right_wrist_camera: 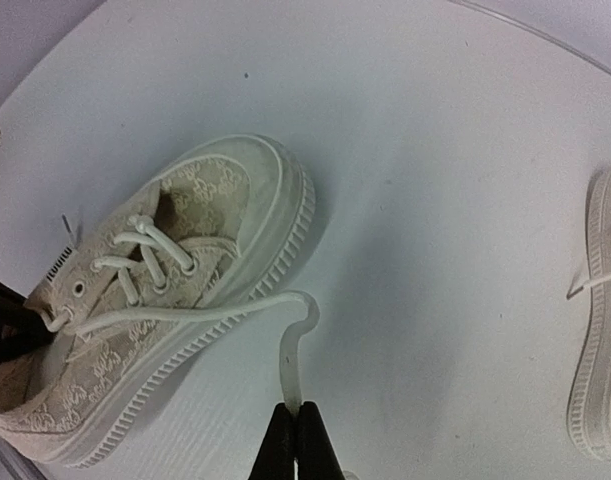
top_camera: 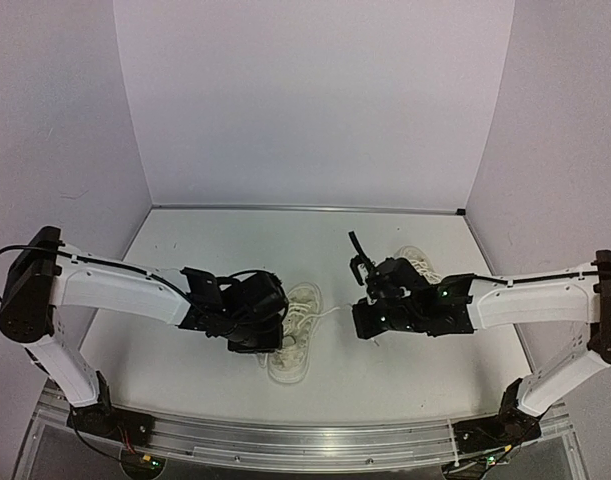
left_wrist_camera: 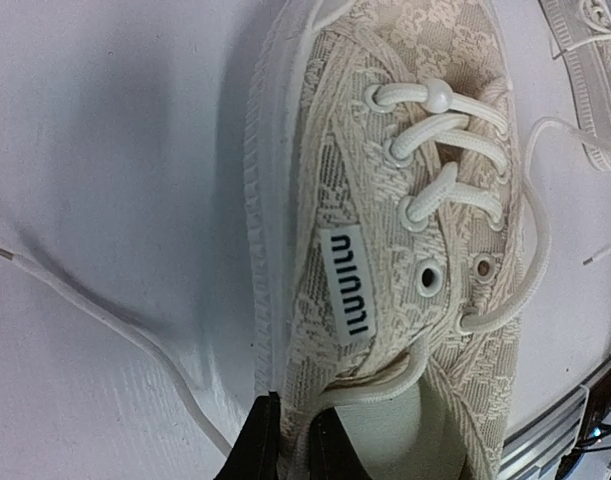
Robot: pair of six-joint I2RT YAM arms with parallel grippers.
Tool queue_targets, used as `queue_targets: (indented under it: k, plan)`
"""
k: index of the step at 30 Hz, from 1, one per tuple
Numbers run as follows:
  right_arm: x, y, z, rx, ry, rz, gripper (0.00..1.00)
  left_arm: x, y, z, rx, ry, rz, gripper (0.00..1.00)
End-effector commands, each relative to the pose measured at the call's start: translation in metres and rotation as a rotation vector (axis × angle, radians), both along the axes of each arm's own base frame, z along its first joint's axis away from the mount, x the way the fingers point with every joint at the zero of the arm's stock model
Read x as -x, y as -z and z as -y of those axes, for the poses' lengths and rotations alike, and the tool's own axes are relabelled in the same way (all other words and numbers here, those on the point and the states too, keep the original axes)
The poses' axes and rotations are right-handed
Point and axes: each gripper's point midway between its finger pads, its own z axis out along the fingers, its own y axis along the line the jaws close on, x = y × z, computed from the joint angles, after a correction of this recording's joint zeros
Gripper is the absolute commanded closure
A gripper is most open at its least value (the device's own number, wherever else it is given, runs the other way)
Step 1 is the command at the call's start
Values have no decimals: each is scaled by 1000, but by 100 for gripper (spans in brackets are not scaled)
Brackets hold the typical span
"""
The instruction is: Tie the shoes
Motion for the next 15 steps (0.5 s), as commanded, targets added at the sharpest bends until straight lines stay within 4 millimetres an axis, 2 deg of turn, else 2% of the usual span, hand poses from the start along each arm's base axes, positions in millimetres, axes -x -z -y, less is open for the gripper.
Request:
queue_targets:
  k: [1,6,8,10,12,15]
  plan:
    - [7,10,15,10,52,-38,100,-34,-23,29,119,-201,56,96]
    - [10,15,17,16,51,-51,100,-33,-1,45,106,-224,14,96]
    - [10,14,15,10,44,-54,100,-35,-1,47,96,-215,21,90]
    - [11,10,14,-3,35,-53,100,-36,-8,45,79,-193,43,77]
    - [12,4,12,-17,28,-49,100,-35,-20,41,51,-132,77,49]
    - [13,-2,11,-31,20,-45,100,-29,-39,26,-24,0,129,26]
